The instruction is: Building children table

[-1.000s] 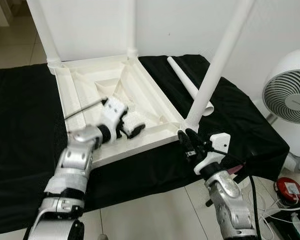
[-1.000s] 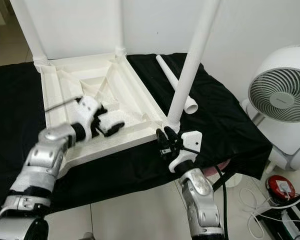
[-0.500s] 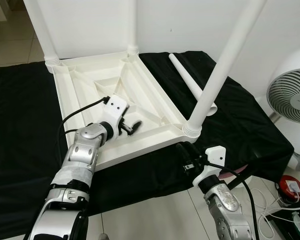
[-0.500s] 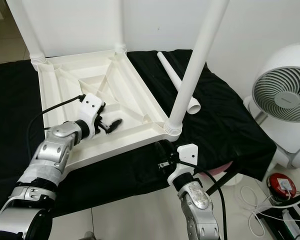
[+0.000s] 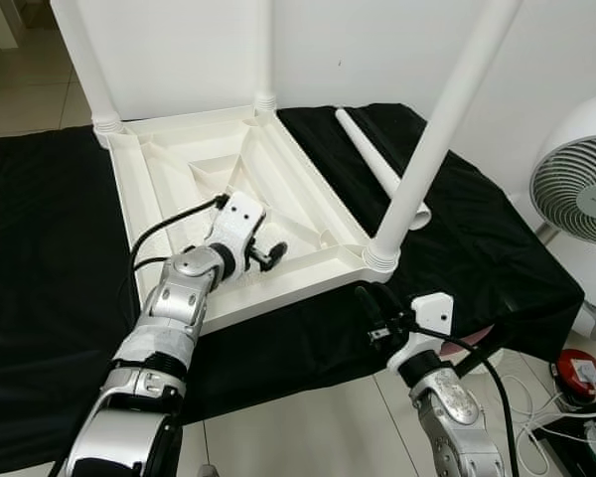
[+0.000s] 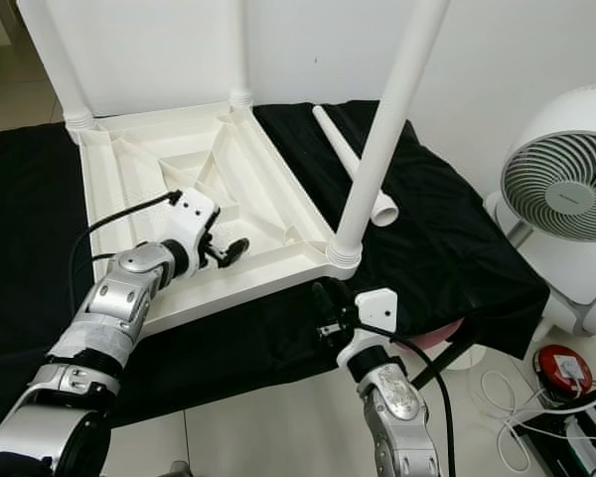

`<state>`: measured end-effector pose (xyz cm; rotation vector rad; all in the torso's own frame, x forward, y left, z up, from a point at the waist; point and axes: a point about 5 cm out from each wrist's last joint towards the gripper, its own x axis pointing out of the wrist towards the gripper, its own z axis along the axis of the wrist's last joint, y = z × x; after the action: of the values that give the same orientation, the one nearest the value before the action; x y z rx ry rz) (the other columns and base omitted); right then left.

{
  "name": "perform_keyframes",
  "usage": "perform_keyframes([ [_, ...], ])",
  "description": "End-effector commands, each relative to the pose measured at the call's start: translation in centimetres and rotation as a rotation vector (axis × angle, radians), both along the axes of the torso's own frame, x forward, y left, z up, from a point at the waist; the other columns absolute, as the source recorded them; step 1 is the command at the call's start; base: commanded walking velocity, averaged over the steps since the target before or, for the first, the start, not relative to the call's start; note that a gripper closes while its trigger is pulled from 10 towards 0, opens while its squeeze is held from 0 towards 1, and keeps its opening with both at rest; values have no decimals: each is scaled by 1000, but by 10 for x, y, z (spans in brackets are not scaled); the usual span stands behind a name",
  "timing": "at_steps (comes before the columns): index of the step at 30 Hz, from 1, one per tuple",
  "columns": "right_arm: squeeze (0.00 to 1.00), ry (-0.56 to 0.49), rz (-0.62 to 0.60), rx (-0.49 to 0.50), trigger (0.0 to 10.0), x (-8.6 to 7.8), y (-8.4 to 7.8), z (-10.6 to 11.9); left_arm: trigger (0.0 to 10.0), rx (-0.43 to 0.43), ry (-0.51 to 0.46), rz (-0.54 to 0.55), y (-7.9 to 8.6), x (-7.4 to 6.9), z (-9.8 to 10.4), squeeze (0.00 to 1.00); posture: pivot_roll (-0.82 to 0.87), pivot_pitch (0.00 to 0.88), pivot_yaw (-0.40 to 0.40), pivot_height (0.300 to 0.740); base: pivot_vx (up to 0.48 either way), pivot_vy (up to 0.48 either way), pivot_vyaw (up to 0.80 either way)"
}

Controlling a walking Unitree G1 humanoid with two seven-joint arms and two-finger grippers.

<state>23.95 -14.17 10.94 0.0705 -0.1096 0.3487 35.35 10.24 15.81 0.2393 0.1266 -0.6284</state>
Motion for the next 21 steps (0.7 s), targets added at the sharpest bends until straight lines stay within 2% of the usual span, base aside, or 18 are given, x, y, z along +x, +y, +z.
perform_keyframes([
  [1,0,-4,-1,-6,10000,-2,-1,0,10000,-16,-6,-98,-5,-7,1,0,-70,9,-6,740,0,0,0],
  [3,0,-4,1,-9,10000,-3,-1,0,10000,1,5,-163,-7,-14,-3,0,-67,11,-7,740,0,0,0],
  [9,0,-7,4,-10,10000,-3,0,1,10000,58,27,-170,-11,-18,-15,0,-67,9,-4,740,0,0,0],
  [13,0,-10,4,-10,10000,-3,1,1,10000,79,74,-98,-12,-13,-24,0,-72,4,2,740,0,0,0],
  [21,0,-14,-4,-10,10000,-2,3,2,10000,117,98,52,-9,-3,-30,0,-81,0,8,740,0,0,0],
])
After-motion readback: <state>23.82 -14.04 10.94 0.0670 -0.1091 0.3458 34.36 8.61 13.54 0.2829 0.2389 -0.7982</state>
